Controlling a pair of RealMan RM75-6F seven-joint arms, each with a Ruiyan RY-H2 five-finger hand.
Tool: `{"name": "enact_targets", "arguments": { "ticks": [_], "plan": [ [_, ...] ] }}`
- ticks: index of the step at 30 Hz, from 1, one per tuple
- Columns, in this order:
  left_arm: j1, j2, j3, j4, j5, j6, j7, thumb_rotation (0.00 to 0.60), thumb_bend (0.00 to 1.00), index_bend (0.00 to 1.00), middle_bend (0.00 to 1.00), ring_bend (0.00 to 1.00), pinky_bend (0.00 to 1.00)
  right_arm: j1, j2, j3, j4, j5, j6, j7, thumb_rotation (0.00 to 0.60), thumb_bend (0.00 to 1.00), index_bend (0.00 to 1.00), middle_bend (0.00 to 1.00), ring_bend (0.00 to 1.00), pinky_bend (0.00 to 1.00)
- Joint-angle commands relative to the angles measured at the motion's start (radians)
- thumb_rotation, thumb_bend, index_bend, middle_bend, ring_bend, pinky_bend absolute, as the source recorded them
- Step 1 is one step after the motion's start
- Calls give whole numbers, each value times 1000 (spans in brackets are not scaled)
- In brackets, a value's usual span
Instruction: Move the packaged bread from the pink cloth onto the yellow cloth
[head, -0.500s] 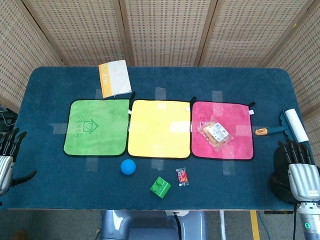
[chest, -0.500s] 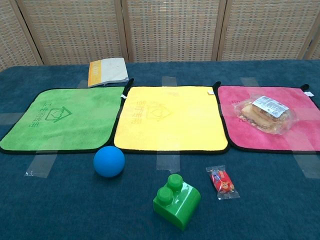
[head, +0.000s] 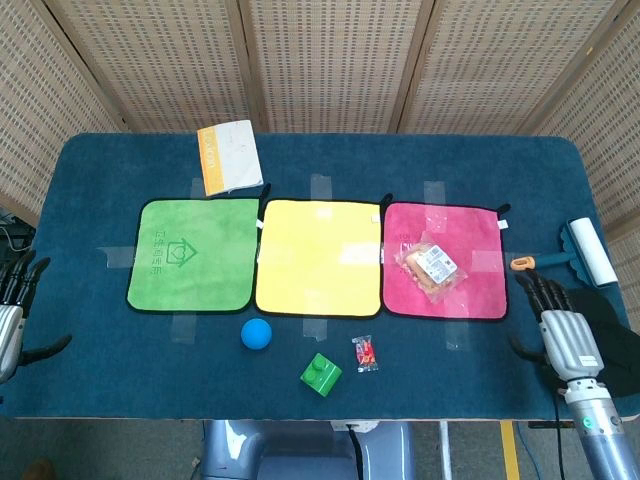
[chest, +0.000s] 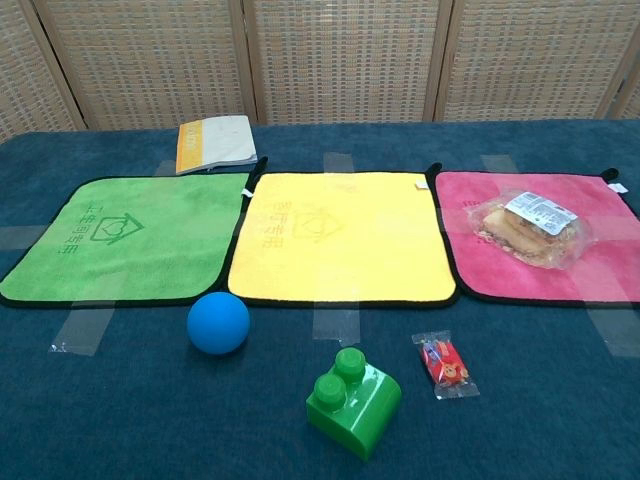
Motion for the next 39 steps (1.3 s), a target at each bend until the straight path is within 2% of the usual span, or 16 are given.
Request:
{"name": "enact_targets", "arguments": {
  "ticks": [1, 5, 11, 31, 39],
  "plan": [
    [-14, -8, -6, 7, -26, -26, 8, 600, 0, 0, 0, 0, 0, 157, 9, 84, -14, 196, -268, 127, 600, 1000, 0, 0, 0, 9],
    [-27, -14, -11, 11, -48, -51, 20, 600, 0, 0, 0, 0, 0, 225, -55, 121, 47, 360, -337, 51, 600, 1000, 0, 0, 0, 88],
    [-41, -19, -13, 16, -71, -76, 27, 600, 0, 0, 0, 0, 0, 275, -127, 148, 109, 513, -393, 31, 600, 1000, 13, 7, 0, 99],
    [-48, -7, -6, 10, -77, -92, 4, 600, 0, 0, 0, 0, 0, 345, -239, 127, 143, 707, -414, -95, 600, 1000, 13, 28, 0, 154],
    [-51, -2, -5, 11, -85, -101, -6, 600, 0, 0, 0, 0, 0, 380, -250, 167, 106, 821, -487, -65, 600, 1000, 14, 30, 7, 182]
  ]
}}
